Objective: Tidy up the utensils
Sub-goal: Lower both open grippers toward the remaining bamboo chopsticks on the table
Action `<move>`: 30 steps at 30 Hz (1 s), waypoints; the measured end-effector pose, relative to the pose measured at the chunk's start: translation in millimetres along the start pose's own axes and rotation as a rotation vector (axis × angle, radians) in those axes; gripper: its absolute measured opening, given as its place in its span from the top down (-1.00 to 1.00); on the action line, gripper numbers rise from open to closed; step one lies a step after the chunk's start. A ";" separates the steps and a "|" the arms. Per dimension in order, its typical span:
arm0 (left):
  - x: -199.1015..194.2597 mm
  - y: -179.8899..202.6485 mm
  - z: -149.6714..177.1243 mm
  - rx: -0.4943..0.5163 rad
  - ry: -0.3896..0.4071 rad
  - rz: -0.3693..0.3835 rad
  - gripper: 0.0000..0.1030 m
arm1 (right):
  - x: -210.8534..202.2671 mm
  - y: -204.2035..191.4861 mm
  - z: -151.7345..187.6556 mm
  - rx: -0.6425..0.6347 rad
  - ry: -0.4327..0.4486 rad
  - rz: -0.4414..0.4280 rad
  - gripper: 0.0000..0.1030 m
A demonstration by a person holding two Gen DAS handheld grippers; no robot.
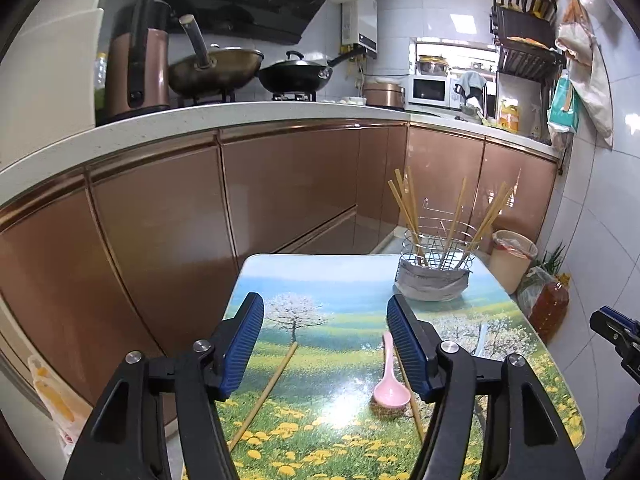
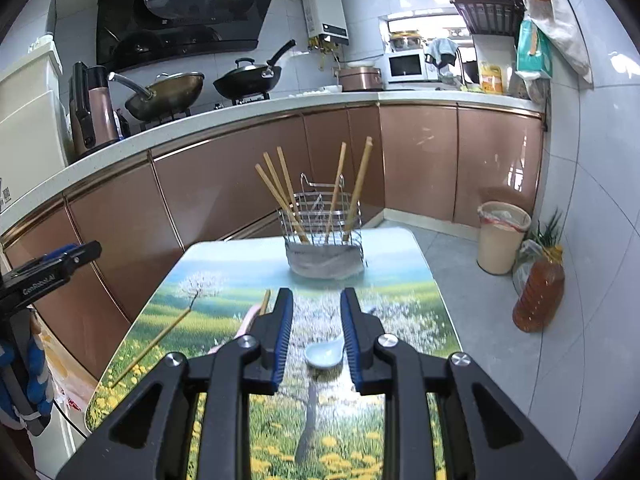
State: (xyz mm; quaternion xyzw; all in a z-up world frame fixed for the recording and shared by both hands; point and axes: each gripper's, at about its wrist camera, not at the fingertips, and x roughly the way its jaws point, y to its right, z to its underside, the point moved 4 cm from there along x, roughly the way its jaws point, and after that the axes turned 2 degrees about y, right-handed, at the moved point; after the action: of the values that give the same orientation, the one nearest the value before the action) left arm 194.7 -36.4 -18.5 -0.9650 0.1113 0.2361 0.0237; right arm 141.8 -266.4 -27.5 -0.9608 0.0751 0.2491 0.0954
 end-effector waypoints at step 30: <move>69.3 -13.4 42.3 0.039 -0.145 -0.085 -0.32 | 64.6 2.4 33.5 0.005 -0.143 -0.015 0.54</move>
State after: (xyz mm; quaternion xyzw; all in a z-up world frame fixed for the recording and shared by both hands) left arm 238.5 -33.3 -88.1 -0.9487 0.0728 0.3017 0.0606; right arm 181.6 -267.6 -88.5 -0.9409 0.0613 0.3162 0.1049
